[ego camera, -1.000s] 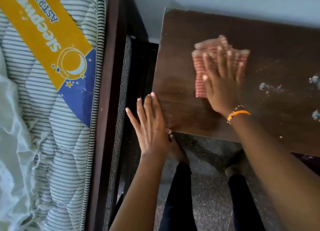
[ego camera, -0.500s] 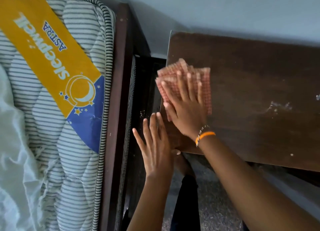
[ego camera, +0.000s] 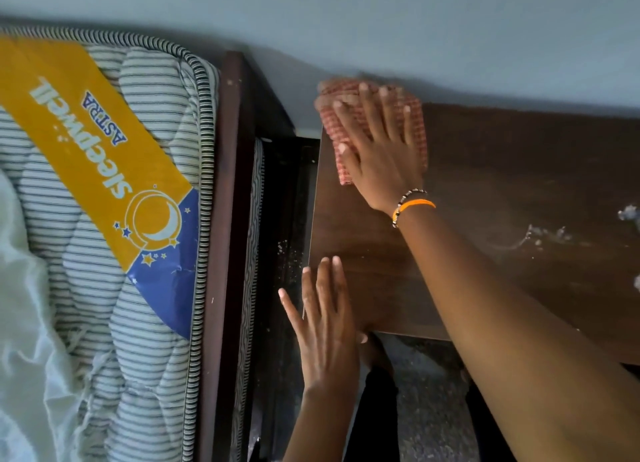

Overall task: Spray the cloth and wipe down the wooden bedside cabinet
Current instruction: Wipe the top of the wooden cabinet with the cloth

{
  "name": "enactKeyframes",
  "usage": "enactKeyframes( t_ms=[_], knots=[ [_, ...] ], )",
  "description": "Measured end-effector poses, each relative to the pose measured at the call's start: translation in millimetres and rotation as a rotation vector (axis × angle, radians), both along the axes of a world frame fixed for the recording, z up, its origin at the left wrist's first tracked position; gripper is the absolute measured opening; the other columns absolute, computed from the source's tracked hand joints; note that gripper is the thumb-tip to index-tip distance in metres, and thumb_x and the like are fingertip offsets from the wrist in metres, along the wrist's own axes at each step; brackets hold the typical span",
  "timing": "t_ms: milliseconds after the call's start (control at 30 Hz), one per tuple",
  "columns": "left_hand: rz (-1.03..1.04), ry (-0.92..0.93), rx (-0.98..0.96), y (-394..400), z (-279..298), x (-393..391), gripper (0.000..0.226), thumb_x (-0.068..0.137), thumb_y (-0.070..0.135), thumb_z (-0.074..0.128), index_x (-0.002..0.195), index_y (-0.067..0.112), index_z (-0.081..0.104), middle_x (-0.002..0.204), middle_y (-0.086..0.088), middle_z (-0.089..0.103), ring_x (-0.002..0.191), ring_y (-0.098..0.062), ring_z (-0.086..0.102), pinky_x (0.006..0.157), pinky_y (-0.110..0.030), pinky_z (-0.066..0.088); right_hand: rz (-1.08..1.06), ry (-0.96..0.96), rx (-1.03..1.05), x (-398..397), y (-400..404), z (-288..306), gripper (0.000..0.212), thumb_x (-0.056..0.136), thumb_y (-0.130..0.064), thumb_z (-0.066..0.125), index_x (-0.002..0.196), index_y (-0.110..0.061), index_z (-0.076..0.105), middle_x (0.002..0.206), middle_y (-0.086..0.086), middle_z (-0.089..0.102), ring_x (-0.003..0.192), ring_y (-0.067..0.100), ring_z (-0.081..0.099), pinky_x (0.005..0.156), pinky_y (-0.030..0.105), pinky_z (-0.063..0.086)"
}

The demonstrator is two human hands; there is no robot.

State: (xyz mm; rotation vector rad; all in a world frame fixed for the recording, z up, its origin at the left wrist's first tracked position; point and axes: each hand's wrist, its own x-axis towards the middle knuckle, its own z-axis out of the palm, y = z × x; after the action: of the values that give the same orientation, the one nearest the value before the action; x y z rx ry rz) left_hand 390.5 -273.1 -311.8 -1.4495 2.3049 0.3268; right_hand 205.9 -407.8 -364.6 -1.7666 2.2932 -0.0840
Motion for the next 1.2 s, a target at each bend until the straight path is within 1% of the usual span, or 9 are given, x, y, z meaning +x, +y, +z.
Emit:
enactKeyframes(
  t_ms=[133, 267, 367, 533, 733, 867, 967, 1067, 1200],
  knots=[
    [-0.06, 0.069, -0.016, 15, 0, -7, 0.122, 0.037, 0.044, 0.089, 0.142, 0.009, 0.037, 0.133, -0.009, 0.047, 0.124, -0.031, 0.048, 0.109, -0.057, 0.01, -0.194, 0.031, 0.006, -41, 48, -1, 0.055, 0.096, -0.037, 0.029, 0.148, -0.034, 0.012, 0.159, 0.006, 0.007, 0.146, 0.032, 0.004, 0.116, 0.052, 0.005],
    [-0.064, 0.146, -0.084, 28, -3, -25, 0.11, 0.045, 0.033, 0.089, 0.142, 0.017, 0.038, 0.114, -0.004, 0.045, 0.101, -0.024, 0.041, 0.101, -0.047, 0.024, -0.323, 0.096, 0.055, -92, 107, 2, 0.055, 0.095, -0.037, 0.027, 0.148, -0.033, 0.012, 0.159, 0.007, 0.009, 0.146, 0.032, 0.007, 0.116, 0.053, 0.008],
    [-0.03, 0.157, -0.106, 35, -3, -39, 0.111, 0.046, 0.031, 0.088, 0.143, 0.021, 0.035, 0.113, -0.006, 0.041, 0.096, -0.025, 0.041, 0.098, -0.046, 0.026, -0.415, 0.113, 0.089, -116, 147, 5, 0.056, 0.094, -0.039, 0.022, 0.148, -0.029, 0.014, 0.158, 0.01, 0.01, 0.145, 0.033, 0.007, 0.116, 0.051, 0.007],
    [0.094, 0.123, -0.101, 41, 0, -52, 0.121, 0.034, 0.036, 0.091, 0.142, 0.02, 0.039, 0.11, -0.009, 0.037, 0.096, -0.027, 0.037, 0.095, -0.05, 0.035, -0.375, 0.067, 0.129, -105, 196, 8, 0.057, 0.093, -0.04, 0.019, 0.149, -0.028, 0.011, 0.158, 0.011, 0.009, 0.145, 0.034, 0.005, 0.116, 0.053, 0.006],
    [0.123, 0.048, -0.104, 60, -7, -44, 0.111, 0.043, 0.035, 0.089, 0.141, 0.022, 0.039, 0.104, -0.013, 0.051, 0.092, -0.031, 0.048, 0.087, -0.051, 0.043, -0.316, 0.061, 0.222, -51, 279, 12, 0.057, 0.095, -0.041, 0.019, 0.149, -0.025, 0.011, 0.158, 0.012, 0.006, 0.145, 0.035, 0.003, 0.114, 0.054, 0.008],
    [0.118, 0.093, -0.124, 80, -7, -38, 0.095, 0.059, 0.024, 0.082, 0.142, 0.018, 0.037, 0.11, -0.013, 0.05, 0.096, -0.03, 0.045, 0.092, -0.05, 0.037, -0.366, 0.038, 0.245, -42, 261, 11, 0.058, 0.095, -0.043, 0.019, 0.149, -0.026, 0.009, 0.158, 0.015, 0.005, 0.144, 0.038, 0.003, 0.113, 0.059, 0.007],
    [0.126, 0.092, -0.125, 94, -6, -28, 0.072, 0.078, 0.01, 0.056, 0.145, 0.013, 0.03, 0.119, -0.011, 0.048, 0.102, -0.029, 0.045, 0.096, -0.052, 0.038, -0.327, 0.019, 0.206, -34, 222, 6, 0.058, 0.095, -0.044, 0.021, 0.149, -0.027, 0.009, 0.157, 0.016, 0.006, 0.144, 0.04, 0.003, 0.113, 0.06, 0.006],
    [0.203, 0.074, -0.08, 103, -3, -18, 0.069, 0.076, 0.016, 0.033, 0.144, 0.007, 0.03, 0.122, -0.012, 0.049, 0.106, -0.029, 0.046, 0.1, -0.052, 0.034, -0.23, -0.003, 0.126, -12, 173, 2, 0.057, 0.095, -0.043, 0.027, 0.148, -0.028, 0.014, 0.157, 0.015, 0.011, 0.144, 0.04, 0.007, 0.114, 0.055, 0.001],
    [0.266, -0.002, -0.088, 108, -6, -6, 0.077, 0.075, 0.014, 0.053, 0.145, 0.006, 0.023, 0.128, -0.012, 0.044, 0.109, -0.029, 0.041, 0.102, -0.049, 0.026, -0.027, -0.057, 0.078, 35, 133, 4, 0.057, 0.094, -0.041, 0.03, 0.148, -0.03, 0.016, 0.158, 0.011, 0.01, 0.145, 0.036, 0.005, 0.115, 0.052, -0.003]
  ],
)
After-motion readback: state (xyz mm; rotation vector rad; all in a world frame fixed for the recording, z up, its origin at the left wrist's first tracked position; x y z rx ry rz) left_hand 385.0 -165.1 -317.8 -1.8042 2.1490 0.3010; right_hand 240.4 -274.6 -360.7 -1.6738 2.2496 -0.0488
